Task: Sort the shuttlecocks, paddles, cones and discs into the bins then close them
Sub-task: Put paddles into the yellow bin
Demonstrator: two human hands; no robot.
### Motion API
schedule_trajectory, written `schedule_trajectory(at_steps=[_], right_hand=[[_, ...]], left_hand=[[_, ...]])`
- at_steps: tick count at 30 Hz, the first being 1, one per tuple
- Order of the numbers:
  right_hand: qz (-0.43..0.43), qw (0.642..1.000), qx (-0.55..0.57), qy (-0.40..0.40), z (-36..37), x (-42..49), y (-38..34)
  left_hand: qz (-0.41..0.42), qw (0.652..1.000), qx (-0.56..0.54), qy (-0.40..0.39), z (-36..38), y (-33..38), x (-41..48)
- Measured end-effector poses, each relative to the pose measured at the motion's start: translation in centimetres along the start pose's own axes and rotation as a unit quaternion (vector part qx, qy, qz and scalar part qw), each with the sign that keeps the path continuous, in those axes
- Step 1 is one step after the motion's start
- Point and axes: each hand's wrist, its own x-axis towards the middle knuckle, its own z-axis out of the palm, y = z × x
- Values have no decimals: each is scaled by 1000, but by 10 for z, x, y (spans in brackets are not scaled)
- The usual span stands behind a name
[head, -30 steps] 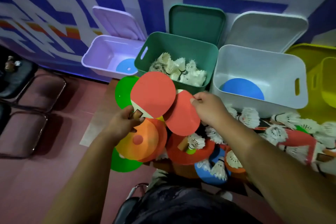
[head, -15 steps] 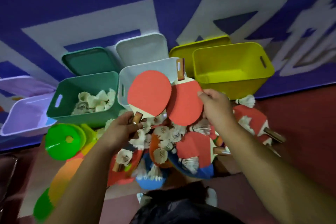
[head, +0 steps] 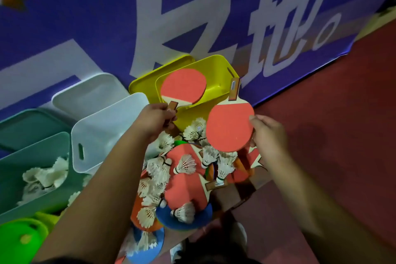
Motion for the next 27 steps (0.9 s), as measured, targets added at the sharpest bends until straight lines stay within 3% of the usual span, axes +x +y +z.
schedule_trajectory(at_steps=[9, 12, 17, 19, 23, 27], right_hand=[[49, 995, 63, 60, -33, 17, 14], [54, 993, 76, 73, -42, 23, 23], [63, 991, 80, 87, -56, 22, 38], [56, 992, 70, 90, -60, 22, 41], [55, 993, 47, 91, -55, 26, 36], [61, 992, 76, 77, -34, 29, 22]], left_hand=[[-37, 997, 55, -30, 50, 36, 100], [-81, 995, 61, -22, 62, 29, 129], [-153, 980, 101, -72, 75, 5, 148], [-150, 981, 111, -59, 71, -2, 159], [-147, 952, 264, -51, 56, -31, 194], [-131, 931, 334, -73, 62, -15, 158]])
